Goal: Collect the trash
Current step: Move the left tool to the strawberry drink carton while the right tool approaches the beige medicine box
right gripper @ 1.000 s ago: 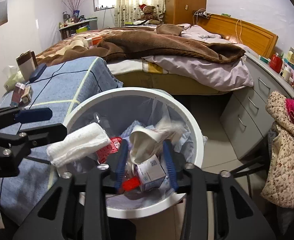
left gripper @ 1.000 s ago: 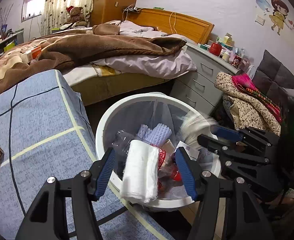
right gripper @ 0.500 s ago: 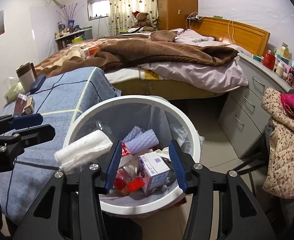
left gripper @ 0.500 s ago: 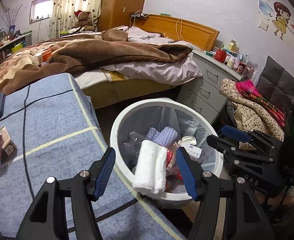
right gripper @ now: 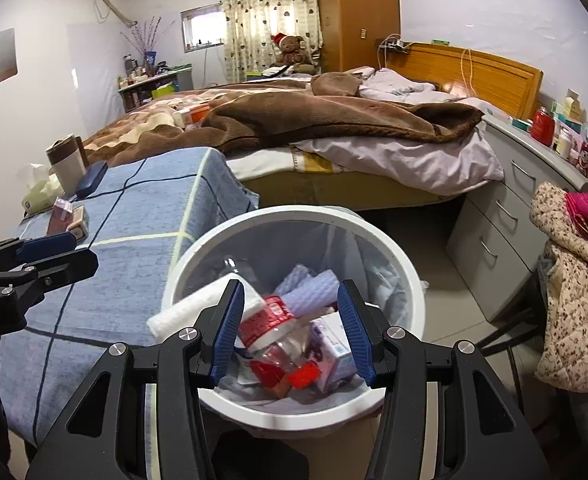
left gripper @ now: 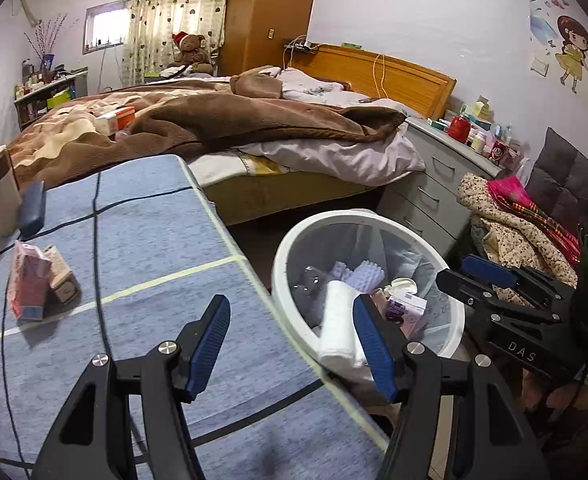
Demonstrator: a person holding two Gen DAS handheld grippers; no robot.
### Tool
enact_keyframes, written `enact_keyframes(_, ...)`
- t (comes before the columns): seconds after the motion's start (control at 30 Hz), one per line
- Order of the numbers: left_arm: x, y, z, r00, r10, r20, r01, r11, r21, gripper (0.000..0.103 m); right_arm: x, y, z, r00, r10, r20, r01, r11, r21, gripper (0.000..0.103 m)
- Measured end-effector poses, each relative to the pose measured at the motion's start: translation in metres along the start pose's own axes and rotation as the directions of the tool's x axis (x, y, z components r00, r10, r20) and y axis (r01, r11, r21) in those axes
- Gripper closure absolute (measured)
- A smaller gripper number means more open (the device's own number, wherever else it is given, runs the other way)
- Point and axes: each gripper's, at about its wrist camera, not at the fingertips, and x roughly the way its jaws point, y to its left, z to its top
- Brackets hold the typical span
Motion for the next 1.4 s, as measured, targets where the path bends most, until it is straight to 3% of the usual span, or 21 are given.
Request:
enact_keyframes(0.5,-0.037,0.046,-0.013,0.990,0.125,0.059,-0.123,0.991,-0.047,0.034,0.003,0.038,0.008,0.996,0.080,0.033,-0.079,0.997,-0.017,0.053)
enact_keyframes(0.63,-0.046,0.065,-0.017,0.979,0.193,0.068,-0.188,0.980,-0.065,0.034,0.007,0.051,0.014,0.994,0.104,0.043,-0.103,0.994,-0.022,0.053)
enact_keyframes(0.93,-0.065,0.112,-0.023,0.961,0.262,0.086,-0.250,0.960,-0.129,0.031,0.020,0.092,0.029,0.983,0.174,0.051,-0.170,0.983,-0.069,0.048)
enact_keyframes(1.23,-0.072,0.169,-0.033,0.941,0.334,0.054,-0.318,0.928,-0.193,0.030,0.044,0.139,0.043,0.967,0.253,0.017,-0.248,0.960,-0.127,0.046)
enact_keyframes(1.4,-0.065,0.192,-0.036,0.945,0.324,0.034,-0.310,0.926,-0.214,0.029,0.064,0.154,0.048,0.963,0.270,-0.025,-0.271,0.954,-0.132,0.046)
